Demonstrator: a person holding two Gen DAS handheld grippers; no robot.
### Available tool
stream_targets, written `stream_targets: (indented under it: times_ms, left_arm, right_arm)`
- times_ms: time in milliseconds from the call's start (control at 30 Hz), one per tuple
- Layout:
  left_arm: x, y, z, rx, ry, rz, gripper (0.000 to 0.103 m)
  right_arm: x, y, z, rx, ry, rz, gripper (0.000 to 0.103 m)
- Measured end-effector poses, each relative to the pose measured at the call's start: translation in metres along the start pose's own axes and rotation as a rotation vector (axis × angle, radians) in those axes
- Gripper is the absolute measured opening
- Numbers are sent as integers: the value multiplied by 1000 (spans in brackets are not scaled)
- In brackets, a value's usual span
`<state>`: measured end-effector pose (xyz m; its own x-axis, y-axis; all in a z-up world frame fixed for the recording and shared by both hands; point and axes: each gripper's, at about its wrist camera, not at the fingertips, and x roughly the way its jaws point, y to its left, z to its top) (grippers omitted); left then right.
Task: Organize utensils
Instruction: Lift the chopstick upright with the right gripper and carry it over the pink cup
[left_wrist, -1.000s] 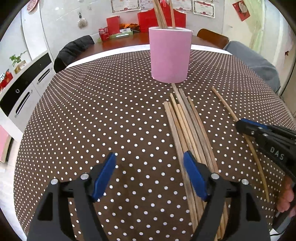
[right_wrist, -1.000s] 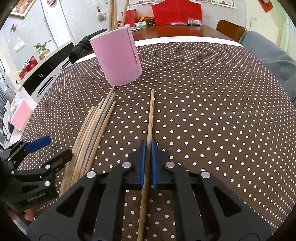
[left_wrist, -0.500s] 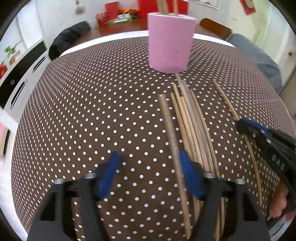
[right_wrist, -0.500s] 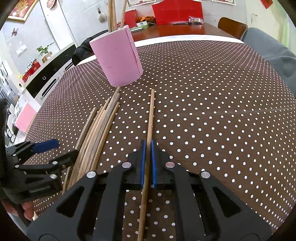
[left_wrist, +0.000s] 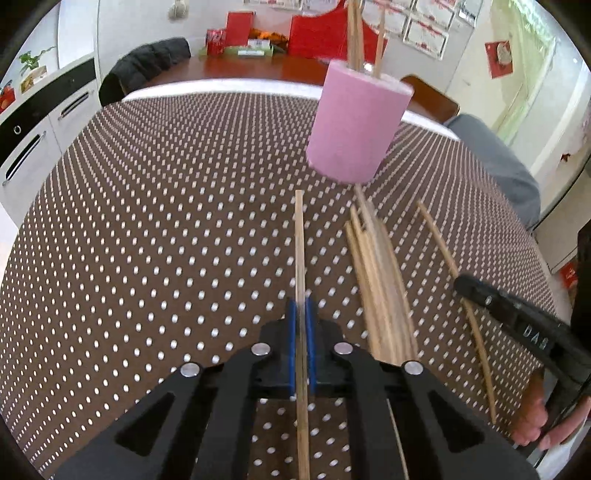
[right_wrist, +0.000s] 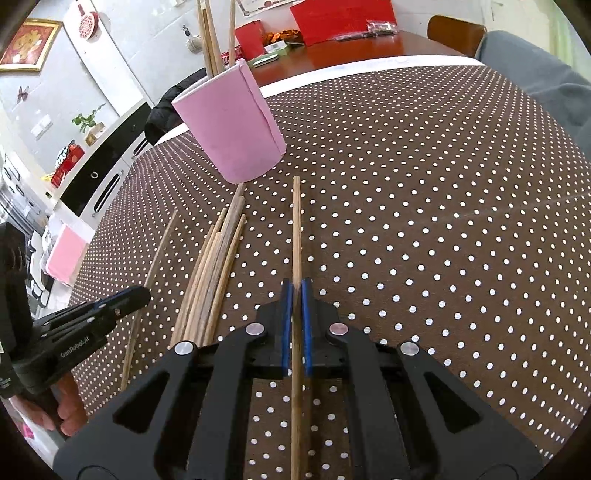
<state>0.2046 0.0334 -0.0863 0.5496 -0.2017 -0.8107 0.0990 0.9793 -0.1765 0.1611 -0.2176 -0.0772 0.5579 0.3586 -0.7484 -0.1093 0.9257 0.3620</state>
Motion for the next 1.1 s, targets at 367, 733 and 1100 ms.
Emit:
stream_targets:
  times_ms: [367,733,1100]
  left_arm:
    - [-30,-24,24,51,-183,-32,6]
    - [-65,-52,40,46,-384,-73,6]
    - [-91,-61,50,107,-645,-94,6]
  right_arm:
    - [-34,13,21,-9,-147,7,5]
    - [-75,38,43,-54,-450,122,5]
    - [-96,48,66,-103,-691,258,5]
